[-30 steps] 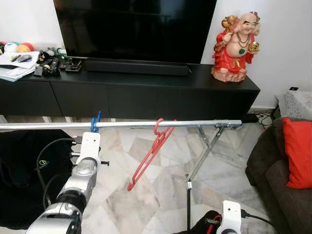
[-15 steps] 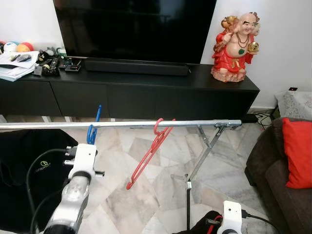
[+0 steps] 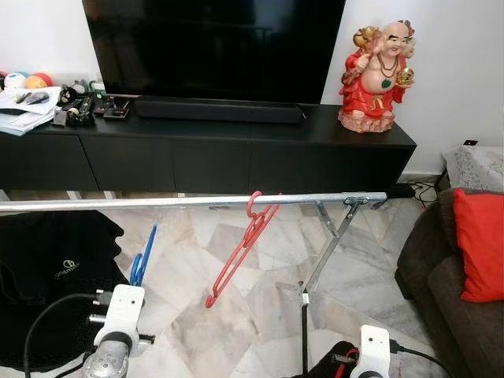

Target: Hang hanger

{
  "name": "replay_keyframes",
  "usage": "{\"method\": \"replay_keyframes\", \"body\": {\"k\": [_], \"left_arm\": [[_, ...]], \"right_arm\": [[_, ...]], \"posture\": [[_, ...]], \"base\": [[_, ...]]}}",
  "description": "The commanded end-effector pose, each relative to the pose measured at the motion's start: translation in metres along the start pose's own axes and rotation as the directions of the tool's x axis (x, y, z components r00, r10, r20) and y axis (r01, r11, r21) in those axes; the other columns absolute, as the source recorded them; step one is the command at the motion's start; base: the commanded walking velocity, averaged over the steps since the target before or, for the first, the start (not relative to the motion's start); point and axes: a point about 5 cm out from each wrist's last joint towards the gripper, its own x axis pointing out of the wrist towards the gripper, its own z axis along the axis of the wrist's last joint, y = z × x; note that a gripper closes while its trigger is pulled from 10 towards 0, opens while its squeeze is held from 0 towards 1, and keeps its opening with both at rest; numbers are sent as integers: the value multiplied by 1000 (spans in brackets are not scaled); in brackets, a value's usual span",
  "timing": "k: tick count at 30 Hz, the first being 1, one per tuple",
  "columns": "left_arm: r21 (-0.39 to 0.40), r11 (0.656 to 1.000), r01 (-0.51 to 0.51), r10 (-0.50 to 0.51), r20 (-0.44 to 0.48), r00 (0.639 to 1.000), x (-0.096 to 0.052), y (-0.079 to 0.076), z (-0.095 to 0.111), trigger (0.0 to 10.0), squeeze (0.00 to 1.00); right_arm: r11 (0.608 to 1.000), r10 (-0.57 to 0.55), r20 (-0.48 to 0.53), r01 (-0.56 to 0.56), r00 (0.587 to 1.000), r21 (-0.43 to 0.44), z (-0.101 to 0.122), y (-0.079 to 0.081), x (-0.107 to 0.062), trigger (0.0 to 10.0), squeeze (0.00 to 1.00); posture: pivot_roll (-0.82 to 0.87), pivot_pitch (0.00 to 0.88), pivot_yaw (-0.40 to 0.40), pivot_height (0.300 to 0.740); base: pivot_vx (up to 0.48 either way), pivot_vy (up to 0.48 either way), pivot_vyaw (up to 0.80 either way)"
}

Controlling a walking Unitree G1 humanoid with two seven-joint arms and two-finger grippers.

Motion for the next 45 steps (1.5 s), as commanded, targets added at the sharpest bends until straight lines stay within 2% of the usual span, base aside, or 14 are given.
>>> {"method": "replay_keyframes", "body": {"k": [1, 6, 11, 27, 41, 45], "left_arm": [[-17, 1000, 7, -7, -17, 1000, -1, 0, -2, 10000, 0], [-16, 1000, 6, -6, -19, 1000, 0, -2, 0, 10000, 0], [-24, 1000, 16, -17, -18, 1000, 1, -6, 1, 10000, 0], [-14, 1000, 23, -23, -12, 1000, 2, -7, 7, 10000, 0], [-14, 998, 54, -54, -12, 998, 1, -13, 7, 10000, 0], [-18, 998, 57, -57, -9, 998, 0, -14, 7, 10000, 0]], "right_arm": [[1000, 1, 16, 0, 1000, -27, 2, -1, 0, 10000, 0], [998, 9, 22, -8, 1000, -62, 2, -1, 0, 10000, 0], [998, 13, 17, -12, 1000, -62, 0, -1, -1, 10000, 0], [999, 19, 17, -19, 1000, -49, 3, 2, 0, 10000, 0], [999, 13, -5, -13, 1000, -48, 0, -1, 0, 10000, 0], [999, 9, -19, -10, 1000, -46, -3, -3, -1, 10000, 0]], "posture": [[102, 0, -6, 740], [109, 0, -7, 740], [109, 0, -6, 740], [125, 0, -19, 740], [125, 0, -26, 740], [127, 0, -28, 740]], "base": [[0, 341, 0], [0, 441, 409], [0, 472, 778], [0, 464, 0], [0, 17, 0], [-296, 0, 0]]}}
